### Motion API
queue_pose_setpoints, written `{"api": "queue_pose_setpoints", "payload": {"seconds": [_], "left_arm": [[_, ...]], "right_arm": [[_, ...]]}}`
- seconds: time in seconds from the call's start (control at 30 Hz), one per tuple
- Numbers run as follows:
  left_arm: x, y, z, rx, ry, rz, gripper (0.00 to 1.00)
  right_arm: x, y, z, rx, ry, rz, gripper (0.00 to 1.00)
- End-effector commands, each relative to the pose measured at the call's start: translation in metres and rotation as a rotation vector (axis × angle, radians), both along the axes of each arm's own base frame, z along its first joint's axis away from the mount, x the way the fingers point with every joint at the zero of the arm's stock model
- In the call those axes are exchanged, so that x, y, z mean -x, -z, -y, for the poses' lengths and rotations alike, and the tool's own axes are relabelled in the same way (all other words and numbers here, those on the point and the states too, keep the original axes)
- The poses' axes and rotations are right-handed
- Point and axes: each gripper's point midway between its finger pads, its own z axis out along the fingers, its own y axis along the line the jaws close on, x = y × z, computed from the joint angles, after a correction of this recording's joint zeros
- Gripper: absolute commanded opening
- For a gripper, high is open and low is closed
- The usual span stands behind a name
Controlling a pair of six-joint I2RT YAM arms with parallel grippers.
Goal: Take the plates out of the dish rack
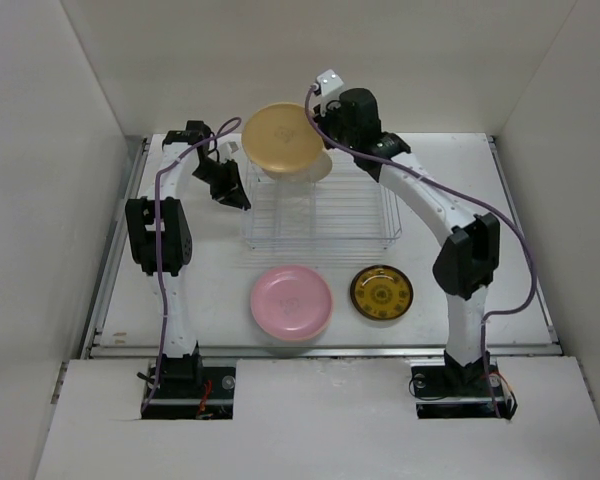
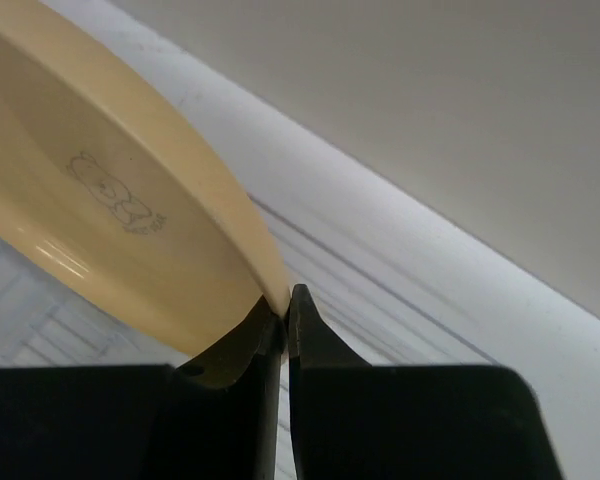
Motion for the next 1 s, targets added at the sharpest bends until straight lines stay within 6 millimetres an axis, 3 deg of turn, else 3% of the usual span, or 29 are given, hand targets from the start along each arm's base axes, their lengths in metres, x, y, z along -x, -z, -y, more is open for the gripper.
{"api": "queue_pose_setpoints", "payload": {"seconds": [0.0,0.03,0.1,0.13,0.17,0.23,0.27,0.3,0.33,0.37,0.4,0.47,0.5,0.53,0.63,0.8,0.87,0.9,0.97], "left_arm": [[0.004,0.023,0.009,-0.013,-0.012,-0.063,0.00],[0.004,0.023,0.009,-0.013,-0.012,-0.063,0.00],[0.003,0.023,0.006,-0.013,-0.021,-0.064,0.00],[0.003,0.023,0.006,-0.013,-0.021,-0.064,0.00],[0.003,0.023,0.006,-0.013,-0.021,-0.064,0.00],[0.003,0.023,0.006,-0.013,-0.021,-0.064,0.00],[0.003,0.023,0.006,-0.013,-0.021,-0.064,0.00],[0.003,0.023,0.006,-0.013,-0.021,-0.064,0.00],[0.003,0.023,0.006,-0.013,-0.021,-0.064,0.00],[0.003,0.023,0.006,-0.013,-0.021,-0.064,0.00],[0.003,0.023,0.006,-0.013,-0.021,-0.064,0.00],[0.003,0.022,0.007,-0.004,-0.019,-0.064,0.00],[0.003,0.022,0.007,-0.004,-0.019,-0.064,0.00],[0.003,0.022,0.007,-0.004,-0.019,-0.064,0.00],[0.003,0.022,0.007,-0.004,-0.019,-0.064,0.00],[0.005,0.016,0.006,-0.004,-0.012,-0.047,0.00],[0.007,0.018,0.006,-0.004,-0.012,-0.056,0.00],[0.007,0.015,0.005,-0.013,-0.013,-0.045,0.00],[0.007,0.015,0.005,-0.014,-0.006,-0.039,0.00]], "right_arm": [[0.025,-0.087,-0.001,-0.127,0.000,0.134,0.00],[0.029,-0.081,0.004,-0.106,0.013,0.105,0.00],[0.042,-0.089,0.012,-0.102,0.016,0.082,0.00],[0.058,-0.075,0.008,-0.080,-0.045,0.011,0.00],[0.072,-0.079,0.006,-0.082,-0.093,-0.015,0.00],[0.102,-0.059,-0.002,-0.062,-0.217,-0.122,0.00],[0.131,-0.031,-0.011,-0.064,-0.336,-0.240,0.00],[0.154,-0.031,-0.016,-0.075,-0.402,-0.272,0.00],[0.167,-0.020,-0.017,-0.076,-0.442,-0.324,0.00],[0.193,-0.008,-0.029,-0.083,-0.516,-0.390,0.00],[0.213,0.026,-0.027,-0.047,-0.529,-0.505,0.00],[0.239,0.065,-0.032,0.014,-0.549,-0.640,0.00],[0.266,0.087,-0.034,0.075,-0.576,-0.741,0.00],[0.276,0.115,-0.034,0.129,-0.566,-0.821,0.00],[0.297,0.153,-0.030,0.223,-0.564,-0.901,0.00],[0.306,0.182,-0.028,0.254,-0.514,-0.951,0.01],[0.300,0.192,-0.023,0.281,-0.467,-0.949,0.19],[0.302,0.196,-0.024,0.292,-0.456,-0.957,0.43],[0.300,0.198,-0.022,0.318,-0.427,-0.940,0.65]]}}
